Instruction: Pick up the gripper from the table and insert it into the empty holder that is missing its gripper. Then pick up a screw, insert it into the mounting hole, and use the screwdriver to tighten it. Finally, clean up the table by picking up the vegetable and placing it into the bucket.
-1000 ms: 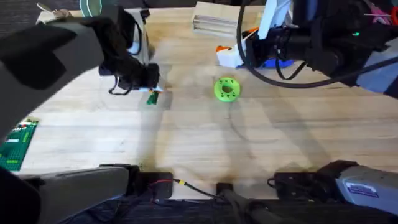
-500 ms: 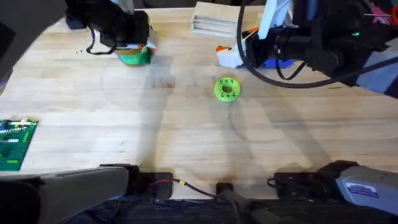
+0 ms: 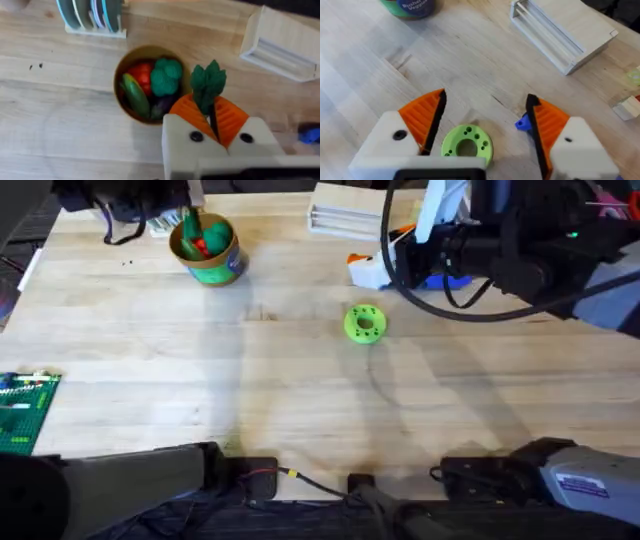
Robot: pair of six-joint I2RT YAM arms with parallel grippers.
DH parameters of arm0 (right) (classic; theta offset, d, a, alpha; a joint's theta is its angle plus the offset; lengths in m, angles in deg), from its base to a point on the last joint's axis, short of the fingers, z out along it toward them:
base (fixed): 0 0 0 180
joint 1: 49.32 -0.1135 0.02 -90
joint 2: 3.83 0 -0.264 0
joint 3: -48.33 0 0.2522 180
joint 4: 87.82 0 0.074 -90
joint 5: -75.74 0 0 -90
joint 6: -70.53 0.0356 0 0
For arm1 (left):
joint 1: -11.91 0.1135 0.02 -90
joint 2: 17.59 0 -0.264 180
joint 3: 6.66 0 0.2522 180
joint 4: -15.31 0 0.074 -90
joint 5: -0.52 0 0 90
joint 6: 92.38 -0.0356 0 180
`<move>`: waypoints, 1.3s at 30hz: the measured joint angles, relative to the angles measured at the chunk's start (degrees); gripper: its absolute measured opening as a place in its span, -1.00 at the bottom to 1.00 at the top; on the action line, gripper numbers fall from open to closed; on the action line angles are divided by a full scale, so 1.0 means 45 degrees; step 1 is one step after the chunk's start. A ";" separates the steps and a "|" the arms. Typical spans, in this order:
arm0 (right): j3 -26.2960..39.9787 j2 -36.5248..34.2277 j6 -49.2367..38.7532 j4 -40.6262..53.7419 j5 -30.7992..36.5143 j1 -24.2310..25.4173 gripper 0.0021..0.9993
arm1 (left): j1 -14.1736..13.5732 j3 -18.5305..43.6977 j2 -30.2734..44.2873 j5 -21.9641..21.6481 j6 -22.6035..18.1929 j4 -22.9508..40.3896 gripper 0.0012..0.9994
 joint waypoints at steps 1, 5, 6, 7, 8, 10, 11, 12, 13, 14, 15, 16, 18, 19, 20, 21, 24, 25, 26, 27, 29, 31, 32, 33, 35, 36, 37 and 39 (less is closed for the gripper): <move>0.0000 0.0005 0.0000 -0.0004 0.0000 0.0000 0.99 | 0.0011 0.0000 0.0043 0.0004 0.0139 -0.0442 -0.96; 0.0000 0.0000 0.0000 -0.0005 0.0000 0.0000 0.99 | 0.0007 0.0010 0.0536 0.0010 0.0703 -0.1303 -0.96; 0.0000 0.0003 0.0000 -0.0005 0.0000 0.0000 0.99 | 0.0007 0.0010 0.0698 0.0005 0.0880 -0.1390 -0.97; 0.0000 0.0000 0.0000 0.0000 0.0000 0.0000 0.99 | 0.0007 0.0010 0.0905 -0.0005 0.1089 -0.1486 -0.97; 0.0000 0.0004 0.0000 -0.0005 0.0000 0.0000 0.99 | 0.0007 0.0010 0.1149 -0.0033 0.1343 -0.1605 -0.97; 0.0000 0.0005 0.0000 0.0000 0.0000 0.0000 0.99 | 0.0007 0.0010 0.1612 -0.0149 0.1748 -0.1782 -0.97; 0.0000 0.0001 0.0000 -0.0005 0.0000 0.0000 0.99 | 0.0007 0.0010 0.1861 -0.0195 0.1927 -0.1870 -0.97; 0.0000 0.0000 0.0000 -0.0005 0.0000 0.0000 0.99 | 0.0007 0.0010 0.2068 -0.0211 0.2039 -0.1964 -0.97; 0.0000 0.0000 0.0000 -0.0001 0.0000 0.0000 0.99 | 0.0007 0.0010 0.2241 -0.0222 0.2137 -0.2065 -0.97; 0.0000 0.0001 0.0000 0.0000 0.0000 0.0000 0.99 | 0.0007 0.0010 0.2428 -0.0243 0.2220 -0.2176 -0.97; 0.0000 0.0003 0.0000 -0.0005 0.0000 0.0000 0.99 | 0.0007 0.0010 0.2568 -0.0274 0.2278 -0.2256 -0.97; 0.0000 0.0003 0.0000 -0.0003 0.0000 0.0000 0.99 | 0.0007 0.0010 0.2685 -0.0341 0.2329 -0.2316 -0.97; 0.0000 0.0002 0.0000 -0.0005 0.0000 0.0000 0.99 | 0.0007 0.0010 0.2826 -0.0614 0.2428 -0.2352 -0.97; 0.0000 0.0002 0.0000 -0.0005 0.0000 0.0000 0.99 | 0.0007 0.0010 0.2862 -0.0807 0.2474 -0.2356 -0.97; 0.0000 0.0000 0.0000 0.0000 0.0000 0.0000 0.99 | 0.0002 0.0010 0.2862 -0.0994 0.2529 -0.2353 -0.97; 0.0000 0.0004 0.0000 -0.0005 0.0000 0.0000 0.98 | -0.0003 0.0010 0.2862 -0.1214 0.2622 -0.2356 -0.97; 0.0000 0.0000 0.0000 -0.0005 0.0000 0.0000 0.98 | -0.0003 0.0010 0.2858 -0.1899 0.2889 -0.2391 -0.97; 0.0000 0.0002 0.0000 -0.0003 0.0000 0.0000 0.99 | -0.0003 0.0010 0.2857 -0.2021 0.2936 -0.2396 -0.97; 0.0000 0.0001 0.0000 0.0000 0.0000 0.0000 0.99 | -0.0003 0.0010 0.2857 -0.2148 0.2983 -0.2392 -0.97; 0.0000 0.0000 0.0000 -0.0005 0.0000 0.0000 0.99 | -0.0003 0.0010 0.2857 -0.2256 0.3007 -0.2386 -0.97; 0.0000 0.0000 0.0000 -0.0005 0.0000 0.0000 0.99 | -0.0003 0.0010 0.2862 -0.2370 0.3060 -0.2312 -0.97; 0.0000 0.0003 0.0000 -0.0005 0.0000 0.0000 0.99 | -0.0003 0.0010 0.2862 -0.2474 0.3077 -0.2214 -0.91; 0.0000 0.0002 0.0000 -0.0005 0.0000 0.0000 0.99 | -0.0003 0.0010 0.2858 -0.2513 0.3082 -0.2161 -0.70; 0.0000 0.0000 0.0000 0.0000 0.0000 0.0000 0.99 | -0.0003 0.0010 0.2862 -0.2544 0.3093 -0.2134 -0.37; 0.0000 0.0000 0.0000 -0.0002 0.0000 0.0000 0.99 | -0.0003 0.0010 0.2862 -0.2570 0.3111 -0.2137 0.23; 0.0000 0.0000 0.0000 -0.0004 0.0000 0.0000 0.99 | -0.0003 0.0010 0.2862 -0.2579 0.3127 -0.2144 0.53; 0.0000 0.0001 0.0000 -0.0005 0.0000 0.0000 0.99 | -0.0003 0.0010 0.2862 -0.2579 0.3134 -0.2148 0.84; 0.0000 0.0000 0.0000 -0.0003 0.0000 0.0000 0.99 | -0.0003 0.0010 0.2862 -0.2574 0.3187 -0.2152 0.98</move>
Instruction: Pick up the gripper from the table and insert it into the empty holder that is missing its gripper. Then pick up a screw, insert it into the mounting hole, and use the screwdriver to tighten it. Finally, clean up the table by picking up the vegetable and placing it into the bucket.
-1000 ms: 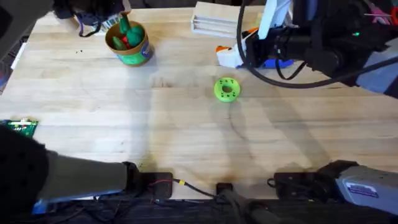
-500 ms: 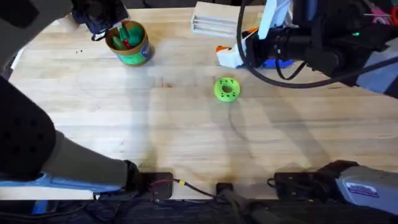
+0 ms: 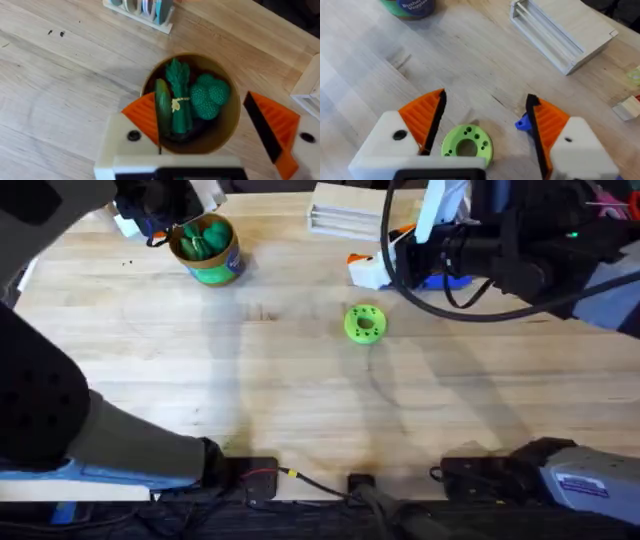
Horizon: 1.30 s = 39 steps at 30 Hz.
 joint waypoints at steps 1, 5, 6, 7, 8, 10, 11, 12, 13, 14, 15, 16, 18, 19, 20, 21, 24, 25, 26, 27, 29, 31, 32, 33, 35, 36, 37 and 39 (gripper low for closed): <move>0.0000 0.0000 0.0000 -0.0001 0.0000 0.0000 0.99 | 0.0000 0.0000 0.0000 0.0000 0.0008 -0.0001 0.98; 0.0000 0.0000 0.0000 -0.0001 0.0000 0.0000 0.98 | 0.0000 0.0000 -0.0030 0.0041 0.0003 0.0005 0.99; 0.0000 0.0003 0.0000 -0.0001 0.0000 0.0000 0.98 | 0.0000 0.0000 -0.0093 0.0051 0.0003 0.0011 0.99; 0.0000 0.0000 0.0000 0.0003 0.0000 0.0000 0.99 | -0.0004 0.0000 -0.0196 0.0058 -0.0001 0.0028 0.99; 0.0000 0.0001 0.0000 0.0003 0.0000 0.0000 0.99 | -0.0021 0.0000 -0.0342 0.0069 -0.0018 0.0043 0.99; 0.0000 0.0000 0.0000 0.0031 0.0000 0.0000 0.99 | -0.0053 0.0000 -0.0802 0.0092 -0.0166 0.0070 0.99; 0.0000 0.0004 0.0000 0.0038 0.0000 0.0000 0.99 | -0.0104 0.0000 -0.1115 0.0092 -0.0298 0.0123 0.99; 0.0000 0.0000 0.0000 0.0044 0.0000 0.0000 0.98 | -0.0173 0.0000 -0.1500 0.0092 -0.0483 0.0212 0.99; 0.0000 0.0005 0.0000 0.0037 0.0000 0.0000 0.98 | -0.0259 0.0000 -0.1869 0.0092 -0.0702 0.0316 0.99; 0.0000 0.0000 0.0000 0.0023 0.0000 0.0000 0.98 | -0.0373 0.0000 -0.2245 0.0092 -0.0961 0.0468 0.99; 0.0000 0.0000 0.0000 0.0016 0.0000 0.0000 0.98 | -0.0525 0.0005 -0.2664 0.0092 -0.1322 0.0712 0.99; 0.0013 0.0000 0.0000 0.0062 0.0000 0.0000 0.99 | -0.0715 0.0010 -0.3074 0.0092 -0.1736 0.1028 1.00; 0.0146 0.0000 0.0011 0.0430 0.0000 0.0000 0.98 | -0.1133 0.0015 -0.3774 0.0092 -0.2630 0.1725 0.94; 0.0294 0.0002 0.0042 0.0720 0.0000 0.0000 0.98 | -0.1343 0.0015 -0.4046 0.0092 -0.3062 0.2069 0.87; 0.0494 0.0005 0.0062 0.1044 -0.0004 0.0000 0.98 | -0.1601 0.0019 -0.4332 0.0097 -0.3583 0.2518 0.77; 0.0729 0.0001 0.0092 0.1354 0.0000 0.0000 0.98 | -0.1898 0.0024 -0.4602 0.0092 -0.4119 0.3049 0.59; 0.1679 0.0005 0.0117 0.2377 0.0005 0.0000 0.99 | -0.2706 0.0024 -0.5176 0.0097 -0.5330 0.4216 -0.18; 0.2033 0.0005 0.0141 0.2746 0.0002 0.0000 0.99 | -0.2990 0.0024 -0.5352 0.0094 -0.5632 0.4562 -0.49; 0.2325 0.0005 0.0146 0.3013 0.0003 0.0003 0.99 | -0.3299 0.0024 -0.5540 0.0097 -0.5922 0.4902 -0.83; 0.2683 0.0005 0.0146 0.3390 0.0005 0.0005 0.99 | -0.3561 0.0024 -0.5709 0.0097 -0.6140 0.5177 -0.96; 0.3162 0.0005 0.0151 0.3965 0.0000 0.0032 0.98 | -0.3998 0.0024 -0.6029 0.0099 -0.6435 0.5587 -0.98; 0.3630 0.0005 0.0155 0.4683 0.0005 0.0081 0.98 | -0.4365 0.0024 -0.6357 0.0097 -0.6612 0.5907 -0.97; 0.3825 0.0005 0.0158 0.5006 0.0002 0.0119 0.99 | -0.4534 0.0024 -0.6518 0.0097 -0.6668 0.6014 -0.98; 0.4017 0.0005 0.0189 0.5353 0.0000 0.0174 0.99 | -0.4696 0.0024 -0.6687 0.0097 -0.6726 0.6112 -0.97; 0.4346 0.0005 0.0192 0.5933 0.0005 0.0281 0.99 | -0.4946 0.0024 -0.6978 0.0097 -0.6871 0.6319 -0.55; 0.4496 0.0005 0.0194 0.6226 0.0005 0.0337 0.98 | -0.5052 0.0024 -0.7110 0.0092 -0.6888 0.6403 -0.25; 0.4610 0.0005 0.0194 0.6440 0.0005 0.0369 0.98 | -0.5134 0.0024 -0.7242 0.0092 -0.6894 0.6478 0.08; 0.4808 0.0005 0.0194 0.6823 0.0005 0.0448 0.99 | -0.5217 0.0024 -0.7472 0.0094 -0.6933 0.6534 0.73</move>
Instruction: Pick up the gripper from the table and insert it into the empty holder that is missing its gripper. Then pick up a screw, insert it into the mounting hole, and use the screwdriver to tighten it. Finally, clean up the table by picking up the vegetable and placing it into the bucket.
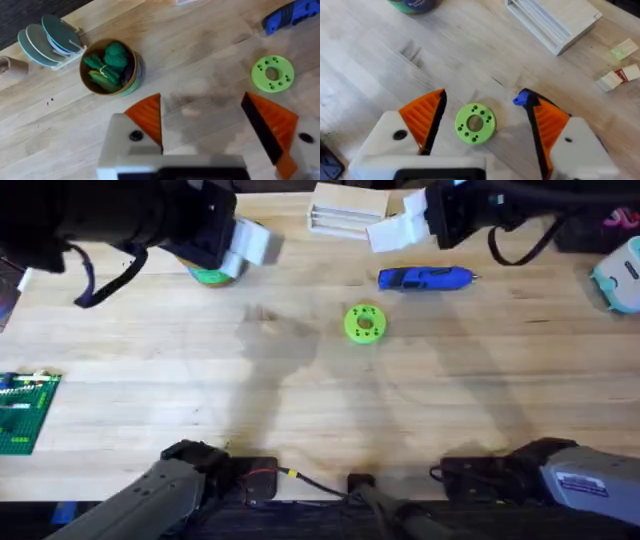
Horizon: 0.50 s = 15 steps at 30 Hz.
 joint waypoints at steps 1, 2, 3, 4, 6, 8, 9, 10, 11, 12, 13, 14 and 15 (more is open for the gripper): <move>0.0053 0.0014 0.0000 0.0123 0.0000 0.0027 0.98 | 0.0000 0.0000 -0.0083 0.0003 0.0014 0.0011 0.91; 0.0064 0.0043 0.0001 0.0206 0.0000 0.0038 0.98 | 0.0000 0.0000 -0.0160 -0.0002 -0.0005 0.0013 0.97; 0.0068 0.0087 0.0000 0.0298 0.0000 0.0040 0.99 | 0.0000 0.0000 -0.0217 -0.0004 -0.0010 0.0016 0.99; 0.0068 0.0154 0.0005 0.0392 0.0000 0.0048 0.99 | 0.0000 0.0000 -0.0257 -0.0007 -0.0010 0.0021 0.99; 0.0068 0.0312 0.0000 0.0470 0.0000 0.0048 0.99 | 0.0000 0.0000 -0.0285 -0.0002 -0.0038 0.0043 0.99; 0.0068 0.0520 0.0005 0.0514 0.0000 0.0048 0.98 | 0.0000 0.0000 -0.0280 -0.0002 -0.0049 0.0046 0.99; 0.0073 0.0610 0.0003 0.0524 0.0000 0.0048 0.99 | 0.0000 0.0000 -0.0280 -0.0004 -0.0047 0.0046 0.99; 0.0078 0.0689 0.0002 0.0519 0.0000 0.0048 0.99 | 0.0000 0.0000 -0.0282 -0.0007 -0.0049 0.0046 0.99; 0.0078 0.0743 0.0000 0.0519 -0.0005 0.0048 0.98 | 0.0000 0.0000 -0.0280 -0.0007 -0.0049 0.0046 0.99; 0.0078 0.0763 0.0001 0.0524 -0.0004 0.0048 0.98 | 0.0000 0.0000 -0.0280 -0.0007 -0.0049 0.0046 0.99; 0.0083 0.0767 0.0000 0.0522 -0.0003 0.0048 0.98 | 0.0000 0.0000 -0.0280 -0.0007 -0.0049 0.0046 0.99; 0.0083 0.0767 0.0000 0.0537 0.0000 0.0048 0.99 | 0.0000 0.0000 -0.0280 -0.0006 -0.0049 0.0046 0.99; 0.0083 0.0767 0.0000 0.0538 0.0000 0.0048 0.99 | 0.0000 0.0000 -0.0280 -0.0003 -0.0049 0.0046 0.99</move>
